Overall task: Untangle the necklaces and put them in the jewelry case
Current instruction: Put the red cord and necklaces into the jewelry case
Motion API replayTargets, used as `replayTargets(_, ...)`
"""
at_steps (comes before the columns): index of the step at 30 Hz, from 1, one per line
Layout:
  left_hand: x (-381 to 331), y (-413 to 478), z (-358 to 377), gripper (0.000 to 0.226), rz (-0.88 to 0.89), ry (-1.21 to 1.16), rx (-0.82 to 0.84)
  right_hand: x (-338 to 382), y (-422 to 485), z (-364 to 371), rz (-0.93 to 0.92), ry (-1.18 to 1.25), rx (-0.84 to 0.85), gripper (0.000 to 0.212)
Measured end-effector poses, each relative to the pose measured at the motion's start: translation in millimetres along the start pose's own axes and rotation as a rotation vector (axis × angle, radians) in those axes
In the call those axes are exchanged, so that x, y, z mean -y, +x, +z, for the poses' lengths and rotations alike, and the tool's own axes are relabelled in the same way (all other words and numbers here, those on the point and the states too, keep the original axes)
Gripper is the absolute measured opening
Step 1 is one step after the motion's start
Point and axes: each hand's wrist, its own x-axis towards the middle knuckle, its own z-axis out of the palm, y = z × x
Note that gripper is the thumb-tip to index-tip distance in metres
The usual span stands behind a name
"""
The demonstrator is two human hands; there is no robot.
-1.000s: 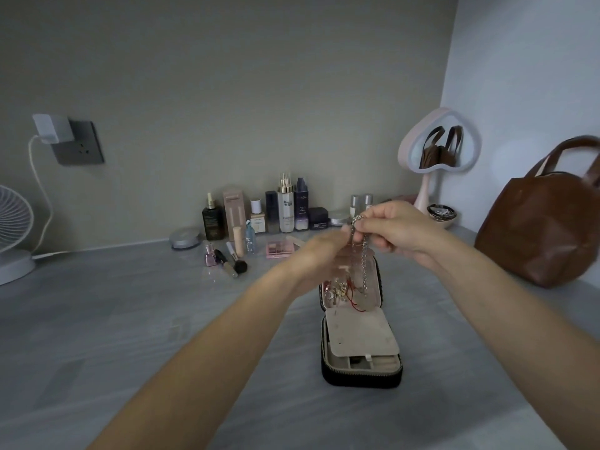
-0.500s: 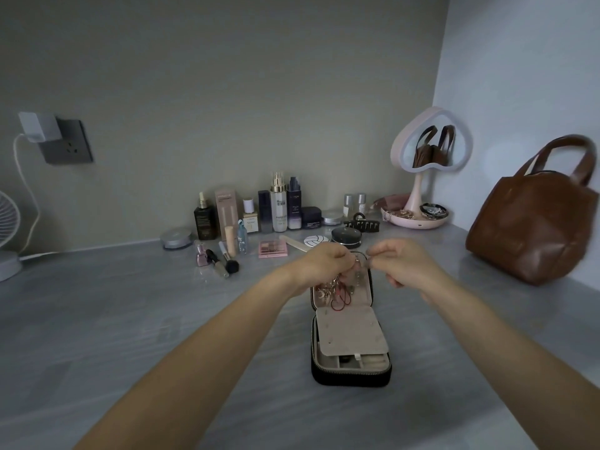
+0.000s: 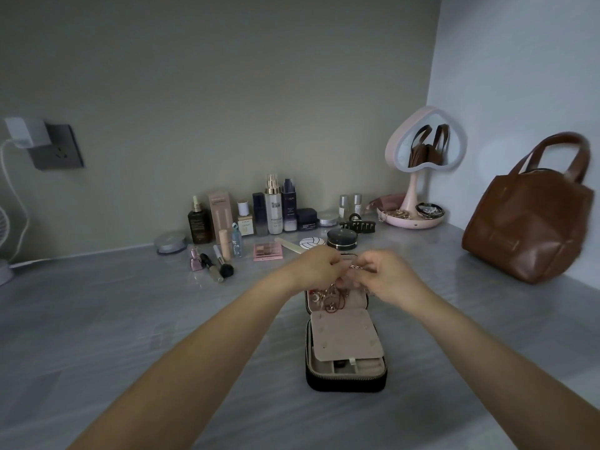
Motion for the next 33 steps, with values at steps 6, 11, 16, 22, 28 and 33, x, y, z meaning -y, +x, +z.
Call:
replayTargets(6,7,6,5,0.031,-0.024,0.055,0.076,-5,-2,1,-0.055,-0.336,-0.086,0.012)
replayTargets(11,14,11,5,0.023,-0.003,0.071,-0.214,-1,-4,0,-0.083,-0.498,-0.086,0.017)
replayTargets(16,24,17,4,0.082,-0.073,0.195,-0.015,3,-3,-2,-0.104,-0.530,-0.091,0.019)
replayTargets(22,29,25,16,0.067,-0.060,0.111,-0.118,11,4,2,-0.143,-0.632,-0.100,0.018)
replayTargets(28,29,25,31,0.037,-0.014,0.117,-0.362,15,7,4,-0.165,-0.699,-0.143,0.019)
replayTargets(33,35,28,35,0.025,0.011,0.046,-0.425,12,4,3,-0.183,-0.660,-0.249,0.020)
